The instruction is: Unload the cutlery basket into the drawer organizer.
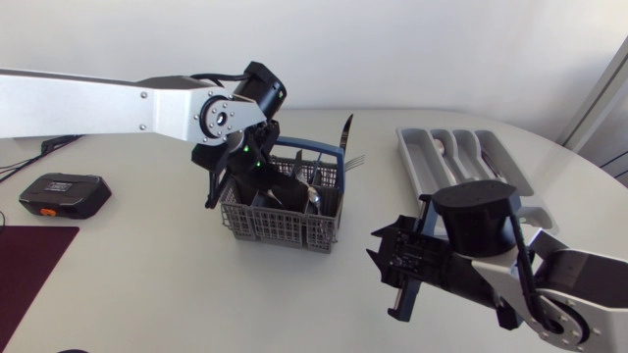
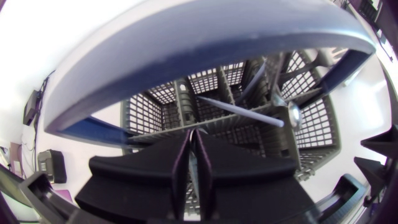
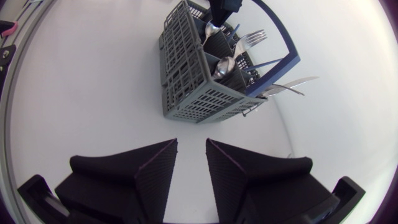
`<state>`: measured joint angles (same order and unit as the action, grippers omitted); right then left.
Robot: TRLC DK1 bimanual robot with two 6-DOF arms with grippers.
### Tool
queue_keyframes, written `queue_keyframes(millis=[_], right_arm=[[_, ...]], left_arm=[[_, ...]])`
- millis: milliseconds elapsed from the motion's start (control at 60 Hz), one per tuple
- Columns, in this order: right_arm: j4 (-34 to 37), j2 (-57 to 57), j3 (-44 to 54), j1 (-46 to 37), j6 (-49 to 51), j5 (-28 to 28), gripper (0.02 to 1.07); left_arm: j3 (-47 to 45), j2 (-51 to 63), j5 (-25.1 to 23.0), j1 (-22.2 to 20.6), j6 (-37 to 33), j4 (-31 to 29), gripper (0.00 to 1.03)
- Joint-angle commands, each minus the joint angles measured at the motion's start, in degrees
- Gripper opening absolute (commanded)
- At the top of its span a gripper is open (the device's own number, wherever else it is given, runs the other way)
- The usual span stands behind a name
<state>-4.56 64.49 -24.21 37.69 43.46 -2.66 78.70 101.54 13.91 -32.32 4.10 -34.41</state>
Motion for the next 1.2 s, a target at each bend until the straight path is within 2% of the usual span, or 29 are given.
queue_keyframes(millis=[0, 283, 433, 583, 683, 900, 1183], right_arm=[[-0.5, -0.1, 1.4, -0.5, -0.7, 0.2, 0.40], [-1.3, 0.0, 1.9, -0.5, -0.7, 0.2, 0.40], [-1.2, -0.5, 2.2, -0.5, -0.7, 0.2, 0.40], [-1.1, -0.8, 2.3, -0.5, -0.7, 0.2, 0.40], [-1.1, -0.9, 2.4, -0.4, -0.7, 0.2, 0.40], [-1.0, -1.6, 2.7, -0.3, -0.7, 0.2, 0.40], [0.3, -4.0, 2.2, -0.3, -1.1, -0.1, 0.40]], left_arm=[[-2.0, -3.2, 0.5, -0.1, -0.2, 0.0, 0.03], [-4.3, -8.7, -0.6, -0.9, -1.4, 0.4, 0.03], [-6.1, -11.0, -0.4, -3.1, -3.3, 0.8, 0.03], [-6.7, -13.7, 6.8, -8.1, -8.1, 1.3, 0.03], [-6.4, -15.8, 13.2, -11.1, -11.9, 1.2, 0.03], [-7.7, -19.5, 22.0, -14.0, -21.5, 1.2, 0.03], [-11.3, -24.2, 23.3, -14.7, -25.6, 1.2, 0.03]])
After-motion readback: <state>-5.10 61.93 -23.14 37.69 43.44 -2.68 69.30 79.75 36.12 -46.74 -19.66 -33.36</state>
